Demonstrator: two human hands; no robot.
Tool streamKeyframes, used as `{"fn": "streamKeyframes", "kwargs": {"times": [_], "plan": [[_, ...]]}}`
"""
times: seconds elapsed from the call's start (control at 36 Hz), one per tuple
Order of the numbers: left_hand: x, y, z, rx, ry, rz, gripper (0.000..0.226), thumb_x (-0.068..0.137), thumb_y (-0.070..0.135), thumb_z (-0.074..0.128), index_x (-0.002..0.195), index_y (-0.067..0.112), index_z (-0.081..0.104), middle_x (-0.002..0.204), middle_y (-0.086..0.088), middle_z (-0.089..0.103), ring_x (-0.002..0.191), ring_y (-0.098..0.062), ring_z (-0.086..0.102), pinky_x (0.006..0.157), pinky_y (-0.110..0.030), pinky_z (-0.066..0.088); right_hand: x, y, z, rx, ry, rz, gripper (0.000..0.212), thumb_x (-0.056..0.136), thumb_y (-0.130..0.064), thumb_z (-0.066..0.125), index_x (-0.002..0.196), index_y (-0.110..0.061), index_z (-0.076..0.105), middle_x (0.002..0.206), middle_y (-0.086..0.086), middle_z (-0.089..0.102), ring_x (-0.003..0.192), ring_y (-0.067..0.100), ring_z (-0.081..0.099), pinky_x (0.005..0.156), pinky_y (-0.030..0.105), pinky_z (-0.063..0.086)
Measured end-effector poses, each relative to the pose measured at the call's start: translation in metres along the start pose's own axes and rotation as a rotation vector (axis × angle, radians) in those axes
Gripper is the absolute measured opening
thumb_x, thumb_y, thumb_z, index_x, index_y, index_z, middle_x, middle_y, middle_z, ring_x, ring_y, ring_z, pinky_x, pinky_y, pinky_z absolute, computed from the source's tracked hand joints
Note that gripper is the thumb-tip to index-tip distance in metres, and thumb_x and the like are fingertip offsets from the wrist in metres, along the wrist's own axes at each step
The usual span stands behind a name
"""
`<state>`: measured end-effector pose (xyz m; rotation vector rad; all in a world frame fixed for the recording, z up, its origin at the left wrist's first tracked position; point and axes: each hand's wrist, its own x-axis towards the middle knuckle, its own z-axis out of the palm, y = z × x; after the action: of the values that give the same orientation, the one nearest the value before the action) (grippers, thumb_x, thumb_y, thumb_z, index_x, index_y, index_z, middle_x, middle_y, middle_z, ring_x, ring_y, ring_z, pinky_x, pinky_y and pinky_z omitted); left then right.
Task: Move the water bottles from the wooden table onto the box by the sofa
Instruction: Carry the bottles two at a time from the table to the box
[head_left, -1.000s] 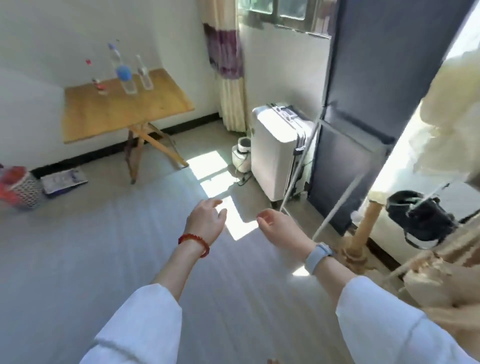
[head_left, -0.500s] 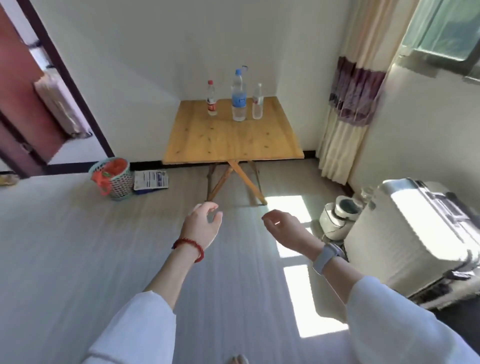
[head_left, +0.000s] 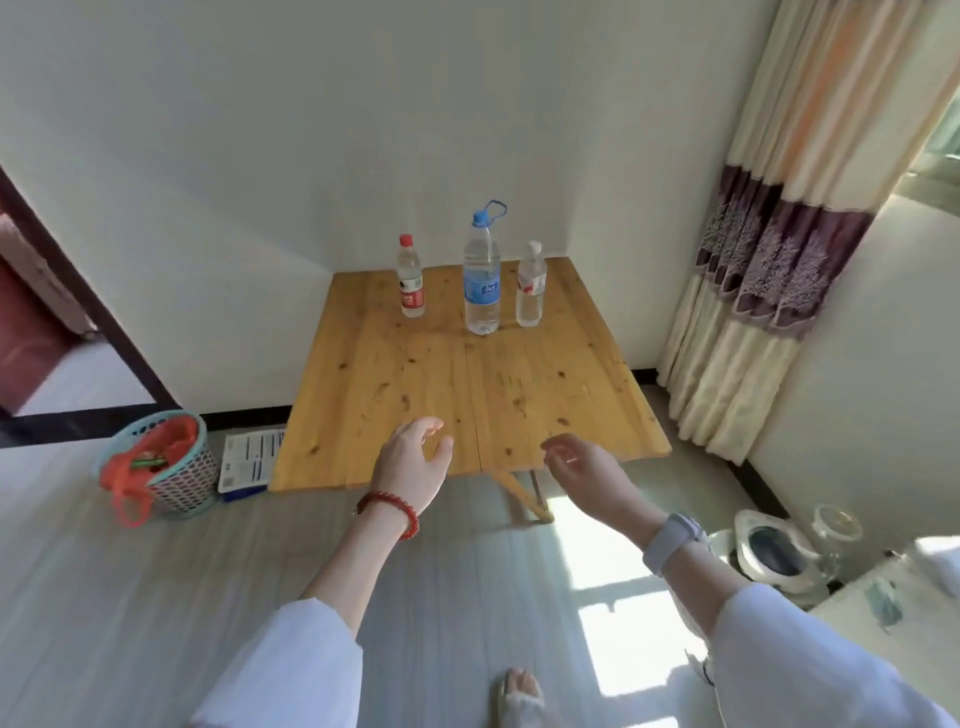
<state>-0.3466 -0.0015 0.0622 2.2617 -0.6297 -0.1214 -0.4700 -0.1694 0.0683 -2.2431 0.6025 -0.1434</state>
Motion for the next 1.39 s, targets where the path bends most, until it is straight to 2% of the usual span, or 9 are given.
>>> {"fn": "streamKeyframes", "kwargs": {"times": [0.19, 0.42, 0.58, 0.78, 0.94, 1.08, 1.19, 1.31, 1.39], "plan": [[0.174, 0.003, 0.024, 0.008, 0.001, -0.018, 0.033, 0.091, 0.025, 0.05, 0.122, 0.013, 0.052, 0.127, -0.005, 0.054, 0.117, -0.018, 0.05, 0.092, -0.024, 0.041, 0.185, 0.008, -0.028, 0.025, 0.094, 0.057, 0.031, 0.095, -0.02, 0.041, 0.123, -0.009, 0.051, 0.118, 0.011, 0.062, 0.102, 0.026, 0.062, 0.077, 0.025, 0.044], [0.305, -0.016, 0.049, 0.016, -0.045, -0.051, 0.033, 0.091, 0.026, 0.049, 0.122, 0.014, 0.051, 0.126, -0.004, 0.054, 0.116, -0.017, 0.05, 0.093, -0.027, 0.043, 0.34, 0.019, -0.032, 0.047, 0.153, 0.15, 0.036, 0.094, -0.022, 0.045, 0.128, -0.009, 0.045, 0.123, 0.012, 0.058, 0.102, 0.028, 0.06, 0.082, 0.033, 0.048], [0.394, -0.043, 0.065, 0.012, -0.092, -0.036, 0.031, 0.091, 0.025, 0.05, 0.12, 0.016, 0.052, 0.124, -0.002, 0.054, 0.114, -0.015, 0.05, 0.087, -0.019, 0.038, 0.439, 0.035, -0.023, 0.056, 0.216, 0.236, 0.054, 0.09, -0.026, 0.053, 0.136, -0.007, 0.033, 0.135, 0.016, 0.046, 0.12, 0.028, 0.049, 0.092, 0.033, 0.041], [0.456, -0.073, 0.078, 0.032, -0.126, -0.088, 0.031, 0.09, 0.025, 0.05, 0.12, 0.015, 0.053, 0.124, -0.002, 0.055, 0.113, -0.016, 0.052, 0.09, -0.024, 0.039, 0.534, 0.045, -0.025, 0.181, 0.302, 0.331, 0.085, 0.083, -0.026, 0.065, 0.145, -0.006, 0.01, 0.147, 0.018, 0.021, 0.135, 0.034, 0.029, 0.108, 0.042, 0.03], [0.493, -0.079, 0.089, 0.034, -0.105, -0.085, 0.031, 0.09, 0.023, 0.051, 0.12, 0.014, 0.053, 0.124, -0.002, 0.055, 0.114, -0.017, 0.051, 0.091, -0.021, 0.036, 0.588, 0.067, -0.028, 0.288, 0.285, 0.405, 0.097, 0.078, -0.021, 0.071, 0.146, -0.014, 0.003, 0.153, 0.014, 0.009, 0.138, 0.034, 0.025, 0.111, 0.047, 0.029], [0.503, -0.083, 0.098, 0.053, -0.069, -0.09, 0.032, 0.091, 0.023, 0.051, 0.121, 0.014, 0.052, 0.124, -0.002, 0.053, 0.116, -0.016, 0.048, 0.091, -0.021, 0.033, 0.61, 0.077, -0.015, 0.313, 0.308, 0.389, 0.079, 0.075, -0.018, 0.072, 0.138, -0.008, 0.023, 0.14, 0.015, 0.032, 0.124, 0.035, 0.041, 0.101, 0.045, 0.04], [0.506, -0.085, 0.102, 0.11, -0.057, -0.096, 0.033, 0.09, 0.023, 0.051, 0.122, 0.013, 0.052, 0.125, -0.003, 0.051, 0.117, -0.018, 0.047, 0.091, -0.021, 0.033, 0.594, 0.088, -0.012, 0.266, 0.361, 0.341, 0.072, 0.074, -0.026, 0.074, 0.129, -0.006, 0.032, 0.131, 0.015, 0.044, 0.116, 0.032, 0.048, 0.091, 0.04, 0.044], [0.514, -0.094, 0.104, 0.238, -0.042, -0.031, 0.037, 0.089, 0.022, 0.052, 0.124, 0.01, 0.049, 0.129, -0.007, 0.05, 0.115, -0.025, 0.05, 0.095, -0.037, 0.041, 0.555, 0.092, -0.009, 0.237, 0.33, 0.295, 0.068, 0.073, -0.031, 0.075, 0.125, -0.011, 0.036, 0.124, 0.009, 0.051, 0.112, 0.028, 0.052, 0.088, 0.04, 0.046], [0.525, -0.106, 0.106, 0.377, -0.053, -0.059, 0.048, 0.086, 0.024, 0.054, 0.13, 0.01, 0.041, 0.136, -0.011, 0.043, 0.118, -0.032, 0.045, 0.095, -0.046, 0.04, 0.53, 0.083, -0.005, 0.177, 0.255, 0.25, 0.073, 0.072, -0.031, 0.076, 0.13, -0.014, 0.037, 0.124, 0.004, 0.053, 0.109, 0.022, 0.052, 0.083, 0.03, 0.041]]}}
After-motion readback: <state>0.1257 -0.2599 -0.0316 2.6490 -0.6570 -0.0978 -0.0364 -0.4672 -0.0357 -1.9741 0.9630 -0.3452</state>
